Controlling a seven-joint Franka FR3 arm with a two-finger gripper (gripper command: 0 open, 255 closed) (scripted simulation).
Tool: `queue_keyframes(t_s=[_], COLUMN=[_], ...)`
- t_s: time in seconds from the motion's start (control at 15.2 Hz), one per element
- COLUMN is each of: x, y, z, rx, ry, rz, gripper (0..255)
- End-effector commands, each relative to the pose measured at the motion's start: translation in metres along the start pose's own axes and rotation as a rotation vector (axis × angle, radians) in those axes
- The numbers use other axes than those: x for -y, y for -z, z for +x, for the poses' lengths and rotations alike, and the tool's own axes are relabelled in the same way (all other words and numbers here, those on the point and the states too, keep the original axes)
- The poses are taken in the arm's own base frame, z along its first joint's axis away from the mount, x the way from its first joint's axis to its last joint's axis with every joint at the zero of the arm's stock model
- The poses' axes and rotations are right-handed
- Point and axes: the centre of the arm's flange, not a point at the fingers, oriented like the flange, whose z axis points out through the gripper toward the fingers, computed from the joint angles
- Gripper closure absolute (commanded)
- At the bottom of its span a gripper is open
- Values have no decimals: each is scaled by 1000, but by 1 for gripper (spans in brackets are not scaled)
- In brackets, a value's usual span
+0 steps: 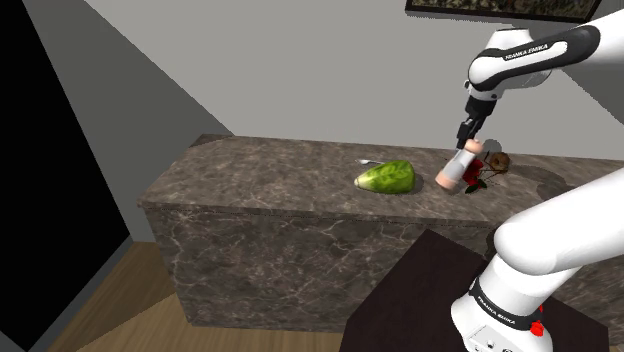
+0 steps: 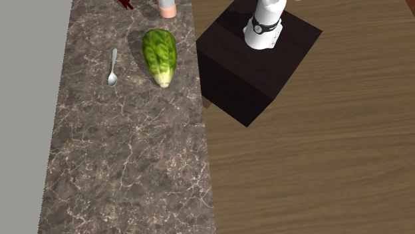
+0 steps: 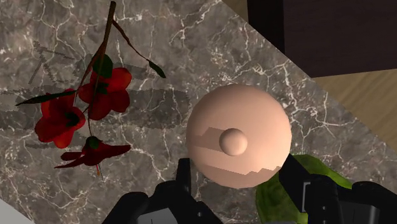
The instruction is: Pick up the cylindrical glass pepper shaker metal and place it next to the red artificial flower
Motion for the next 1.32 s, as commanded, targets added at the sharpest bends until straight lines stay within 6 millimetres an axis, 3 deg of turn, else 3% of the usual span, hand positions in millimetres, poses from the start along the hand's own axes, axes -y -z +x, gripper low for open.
queue_keyframes(t_s=[0.0, 0.79, 1.25], x=[1, 8, 8], y=[-11, -72, -72], z=[0, -1, -1], rx=[-1, -1, -1], ry=[0, 0, 0], rz=[0, 0, 0], gripper=[255, 255, 255])
